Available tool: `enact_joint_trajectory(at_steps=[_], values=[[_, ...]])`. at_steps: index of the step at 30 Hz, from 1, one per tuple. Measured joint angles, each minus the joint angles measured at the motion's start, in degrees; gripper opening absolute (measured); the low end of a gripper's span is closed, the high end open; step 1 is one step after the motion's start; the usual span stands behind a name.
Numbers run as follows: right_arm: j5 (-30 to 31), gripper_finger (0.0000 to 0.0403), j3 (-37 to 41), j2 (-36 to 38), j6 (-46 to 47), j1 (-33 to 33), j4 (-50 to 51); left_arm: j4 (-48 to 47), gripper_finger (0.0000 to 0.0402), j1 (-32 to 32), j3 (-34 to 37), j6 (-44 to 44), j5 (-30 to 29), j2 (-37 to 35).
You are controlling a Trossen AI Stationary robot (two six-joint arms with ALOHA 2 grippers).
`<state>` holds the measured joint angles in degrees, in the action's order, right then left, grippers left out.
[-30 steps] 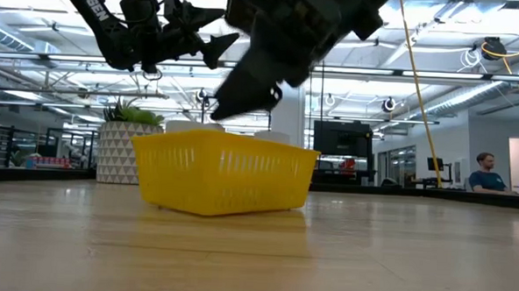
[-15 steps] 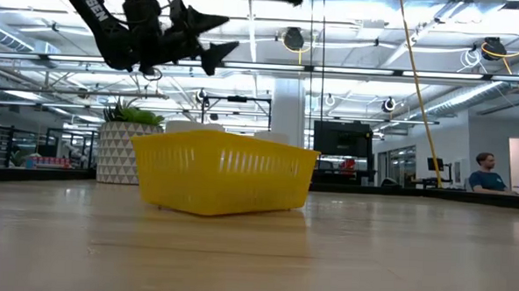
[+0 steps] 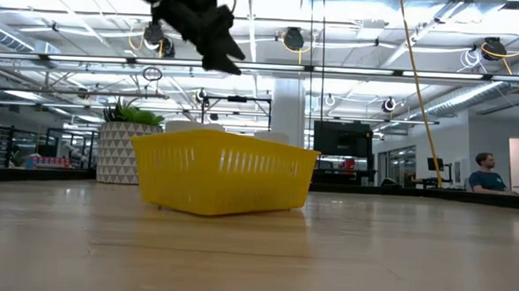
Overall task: Pick and place pill bottles into a basket
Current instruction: Adjust the white medicine bottle in the yellow bin
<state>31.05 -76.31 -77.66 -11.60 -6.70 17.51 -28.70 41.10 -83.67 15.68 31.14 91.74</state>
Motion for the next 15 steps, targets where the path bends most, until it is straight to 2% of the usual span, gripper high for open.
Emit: enact_joint_trajectory(at_steps=[4,8,12,15], values=[[7.48,0.0224,0.00,1.78,-2.27,0.85,1.84,-14.67,0.0340,-4.83,-8.32,0.06,-4.77,0.00],[12.24,0.0224,0.04,4.42,-4.99,2.60,2.50,-30.01,0.0340,-11.78,-13.15,-0.81,-14.49,-0.15],[12.58,0.0224,0.04,6.83,-6.23,5.18,3.22,-41.52,0.0340,-21.50,-13.56,-3.64,-21.78,-0.09],[12.53,0.0224,0.03,8.54,-6.25,6.83,4.19,-45.83,0.0340,-29.12,-13.07,-5.62,-28.05,-0.09]])
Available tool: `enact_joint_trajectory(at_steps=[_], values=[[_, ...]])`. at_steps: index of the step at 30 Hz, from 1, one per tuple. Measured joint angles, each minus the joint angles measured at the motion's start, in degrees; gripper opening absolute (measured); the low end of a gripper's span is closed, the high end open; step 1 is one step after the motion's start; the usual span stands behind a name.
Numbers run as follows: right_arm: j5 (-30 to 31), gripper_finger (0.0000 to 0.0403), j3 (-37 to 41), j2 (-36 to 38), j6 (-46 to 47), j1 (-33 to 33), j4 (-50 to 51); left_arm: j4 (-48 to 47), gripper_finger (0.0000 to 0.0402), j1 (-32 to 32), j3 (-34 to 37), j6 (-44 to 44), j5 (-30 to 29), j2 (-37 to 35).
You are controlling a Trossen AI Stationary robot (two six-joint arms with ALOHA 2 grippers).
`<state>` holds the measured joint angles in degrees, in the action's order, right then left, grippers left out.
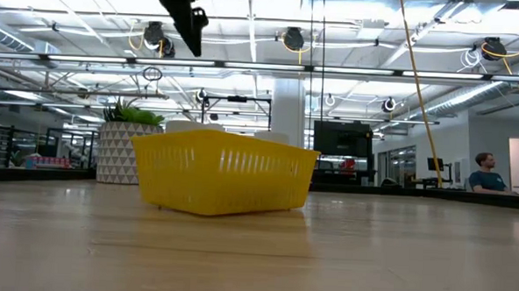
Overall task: Pick and place pill bottles into a basket
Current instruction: Adjust the white medicine bottle in the yellow bin
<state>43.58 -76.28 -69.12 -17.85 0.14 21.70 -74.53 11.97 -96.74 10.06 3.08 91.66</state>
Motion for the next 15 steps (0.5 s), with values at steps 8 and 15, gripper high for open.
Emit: enact_joint_trajectory(at_steps=[8,15], values=[[-0.29,0.0224,0.01,1.09,1.26,1.47,2.01,5.13,0.0340,-14.55,0.69,-7.65,0.24,1.21],[-4.75,0.0224,0.01,1.07,4.12,1.45,1.84,4.23,0.0340,-21.22,0.79,-8.81,4.11,12.29]])
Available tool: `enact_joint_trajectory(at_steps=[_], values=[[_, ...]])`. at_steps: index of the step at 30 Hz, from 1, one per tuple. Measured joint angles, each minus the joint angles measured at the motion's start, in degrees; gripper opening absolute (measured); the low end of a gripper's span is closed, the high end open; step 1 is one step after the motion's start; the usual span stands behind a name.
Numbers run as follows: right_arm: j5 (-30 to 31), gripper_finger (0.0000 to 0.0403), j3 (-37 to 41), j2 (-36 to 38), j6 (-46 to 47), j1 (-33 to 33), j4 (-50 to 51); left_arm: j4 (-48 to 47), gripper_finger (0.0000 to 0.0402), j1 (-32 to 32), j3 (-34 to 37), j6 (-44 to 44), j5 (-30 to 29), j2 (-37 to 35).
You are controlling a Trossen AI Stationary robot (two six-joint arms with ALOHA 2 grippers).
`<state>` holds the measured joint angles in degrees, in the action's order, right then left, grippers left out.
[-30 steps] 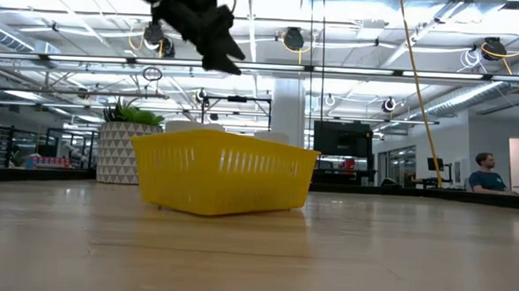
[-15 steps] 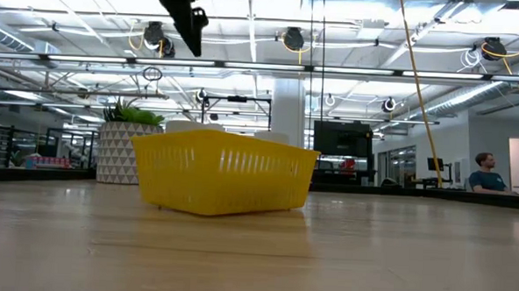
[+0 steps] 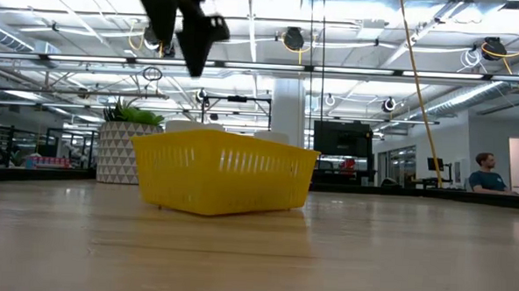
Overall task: Pick and place pill bottles into a basket
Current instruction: Adjust the white medicine bottle in the yellow bin
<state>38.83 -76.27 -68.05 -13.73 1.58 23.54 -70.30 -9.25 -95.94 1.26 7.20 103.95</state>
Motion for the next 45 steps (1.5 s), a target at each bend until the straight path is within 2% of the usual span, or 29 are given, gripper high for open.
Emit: enact_joint_trajectory(at_steps=[4,8,13,16,20,22,26,33,45], values=[[0.00,0.0224,0.00,0.00,0.65,-0.02,0.28,1.53,0.0340,-0.87,0.05,0.26,5.82,5.11],[-0.11,0.0224,0.00,0.00,2.15,-0.04,1.71,7.11,0.0340,-1.14,0.05,1.09,11.13,6.57],[-0.14,0.0224,0.00,0.00,4.07,-0.07,4.43,14.17,0.0340,-1.66,0.04,-3.38,10.36,6.59],[-0.15,0.0224,0.00,0.00,5.04,-0.09,5.85,18.50,0.0340,-1.82,0.00,-12.23,9.05,6.59],[-0.15,0.0224,0.00,0.00,5.41,-0.20,6.54,20.20,0.0340,-1.66,0.00,-25.73,1.57,6.59],[-0.15,0.0224,0.00,0.00,5.40,-0.20,6.65,22.24,0.0340,-1.57,0.00,-31.05,-0.38,6.59],[-0.13,0.0224,0.00,0.00,5.28,-0.20,6.64,28.96,0.0340,-1.78,-0.06,-38.74,0.17,7.54],[-0.15,0.0224,0.00,0.00,4.14,-0.20,6.92,22.54,0.0340,-2.01,-0.01,-45.16,-0.33,10.62],[-0.15,0.0224,0.00,0.00,3.07,-0.20,6.68,18.08,0.0340,-2.63,-0.04,-45.02,0.86,12.51]])
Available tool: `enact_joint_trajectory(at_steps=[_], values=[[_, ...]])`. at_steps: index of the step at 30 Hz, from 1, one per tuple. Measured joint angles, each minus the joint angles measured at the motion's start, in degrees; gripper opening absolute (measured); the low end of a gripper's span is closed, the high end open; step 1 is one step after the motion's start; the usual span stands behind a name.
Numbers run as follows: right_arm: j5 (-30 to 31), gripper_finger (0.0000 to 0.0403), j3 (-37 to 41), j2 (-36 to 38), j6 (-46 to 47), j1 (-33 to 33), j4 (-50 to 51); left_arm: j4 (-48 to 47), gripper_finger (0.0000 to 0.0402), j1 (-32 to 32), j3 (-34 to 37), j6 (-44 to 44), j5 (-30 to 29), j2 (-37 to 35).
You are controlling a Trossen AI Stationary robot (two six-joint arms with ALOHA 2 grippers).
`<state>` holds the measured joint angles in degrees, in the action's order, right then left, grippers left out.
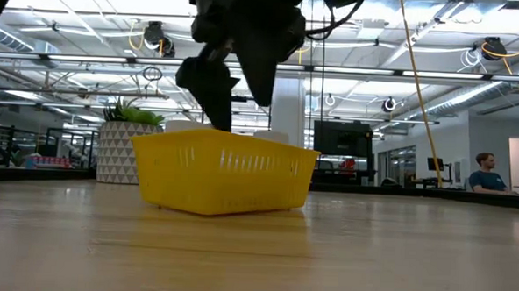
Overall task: Pick and place pill bottles into a basket
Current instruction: Adjust the white medicine bottle in the yellow bin
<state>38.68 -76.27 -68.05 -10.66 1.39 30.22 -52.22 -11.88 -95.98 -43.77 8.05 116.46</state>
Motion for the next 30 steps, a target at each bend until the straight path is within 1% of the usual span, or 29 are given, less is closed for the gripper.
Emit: enact_joint_trajectory(at_steps=[5,9,22,27,30], values=[[0.00,0.0224,0.00,0.00,0.10,0.00,0.01,-2.34,0.0340,0.00,0.00,0.23,-1.10,-0.04],[0.00,0.0224,0.00,0.00,0.52,0.00,0.02,-1.99,0.0340,0.00,0.00,1.24,-2.12,-0.04],[-0.08,0.0224,0.00,0.00,0.98,0.00,0.05,-1.35,0.0340,-0.52,0.04,1.62,-2.11,2.61],[-2.99,0.0224,0.00,0.00,1.52,0.02,0.04,-1.46,0.0340,-0.63,0.04,1.77,-1.85,3.39],[-2.99,0.0224,0.00,0.00,1.53,0.00,0.05,-1.51,0.0340,-0.63,0.04,1.89,-0.71,3.52]])
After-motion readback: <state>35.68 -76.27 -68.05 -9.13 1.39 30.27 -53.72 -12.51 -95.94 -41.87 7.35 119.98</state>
